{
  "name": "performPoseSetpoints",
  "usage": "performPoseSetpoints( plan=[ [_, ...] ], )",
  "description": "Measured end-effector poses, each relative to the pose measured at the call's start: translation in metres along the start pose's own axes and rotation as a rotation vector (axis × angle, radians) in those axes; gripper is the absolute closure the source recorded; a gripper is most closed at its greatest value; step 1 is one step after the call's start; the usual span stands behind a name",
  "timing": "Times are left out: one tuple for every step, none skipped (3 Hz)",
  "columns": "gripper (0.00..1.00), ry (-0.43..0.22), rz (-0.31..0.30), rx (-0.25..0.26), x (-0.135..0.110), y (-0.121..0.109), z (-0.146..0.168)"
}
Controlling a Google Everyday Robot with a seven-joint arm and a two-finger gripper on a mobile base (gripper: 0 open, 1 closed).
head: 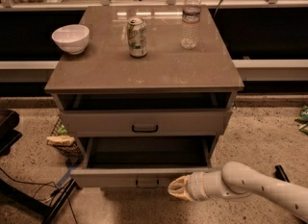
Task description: Close middle drawer
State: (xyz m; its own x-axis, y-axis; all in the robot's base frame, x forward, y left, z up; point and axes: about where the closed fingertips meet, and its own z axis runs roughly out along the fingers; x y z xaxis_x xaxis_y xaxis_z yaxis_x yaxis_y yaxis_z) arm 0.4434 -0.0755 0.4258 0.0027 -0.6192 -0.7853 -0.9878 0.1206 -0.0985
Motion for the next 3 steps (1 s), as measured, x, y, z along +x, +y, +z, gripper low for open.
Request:
performPoseSetpoints(
  plan=[
    [1.0,-0.024,0.0,0.011,-0.001,-0.05,0.012],
    [1.0,-0.05,0.004,0.016,0.0,-0.106,0.028],
    [1.0,-0.054,-0.019,0.081,-0.006,-0.139,0.016]
  ],
)
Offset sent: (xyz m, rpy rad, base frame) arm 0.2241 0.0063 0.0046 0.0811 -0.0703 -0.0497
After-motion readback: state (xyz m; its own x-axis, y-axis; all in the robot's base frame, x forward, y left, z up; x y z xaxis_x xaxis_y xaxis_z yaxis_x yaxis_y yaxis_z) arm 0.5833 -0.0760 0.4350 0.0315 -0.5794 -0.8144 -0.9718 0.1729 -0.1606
